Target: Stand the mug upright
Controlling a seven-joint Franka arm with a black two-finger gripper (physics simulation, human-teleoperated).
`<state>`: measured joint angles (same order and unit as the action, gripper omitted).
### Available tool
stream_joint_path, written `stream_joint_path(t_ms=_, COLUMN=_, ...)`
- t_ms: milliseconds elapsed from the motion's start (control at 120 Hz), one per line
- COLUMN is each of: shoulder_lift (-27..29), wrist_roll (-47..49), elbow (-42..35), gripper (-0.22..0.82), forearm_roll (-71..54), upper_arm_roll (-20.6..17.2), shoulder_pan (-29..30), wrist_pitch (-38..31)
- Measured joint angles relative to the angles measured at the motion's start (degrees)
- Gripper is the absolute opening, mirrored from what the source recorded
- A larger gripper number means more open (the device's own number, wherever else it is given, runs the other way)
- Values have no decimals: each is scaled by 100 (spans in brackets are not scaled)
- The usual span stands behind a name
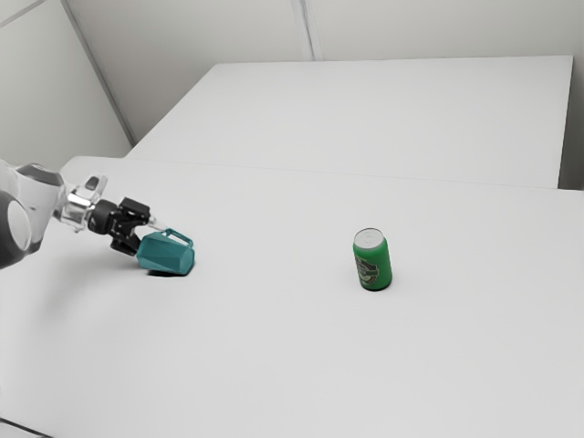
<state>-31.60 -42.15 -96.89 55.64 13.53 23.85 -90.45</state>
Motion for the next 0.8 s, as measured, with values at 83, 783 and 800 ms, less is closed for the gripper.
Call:
stream_joint_path(t_ms=83, shoulder_lift=9, wrist_roll=-49, elbow=-22, gripper=28, forearm_roll=0, upper_arm_roll=-13, shoulder_pan=-8, wrist_pitch=19)
stream_joint_path(t_ms=783, shoulder_lift=457, wrist_roll=-75, elbow=29, gripper=-14, forearm_roll=-34, upper_arm_roll=-218, shoulder_pan=-254, wrist_pitch=111)
stream_joint_path(t_ms=800, shoulder_lift=491, wrist_roll=-63, elbow=31, gripper=-14, forearm_roll=-49, upper_arm_roll=-226, shoulder_pan=-276, wrist_pitch=103)
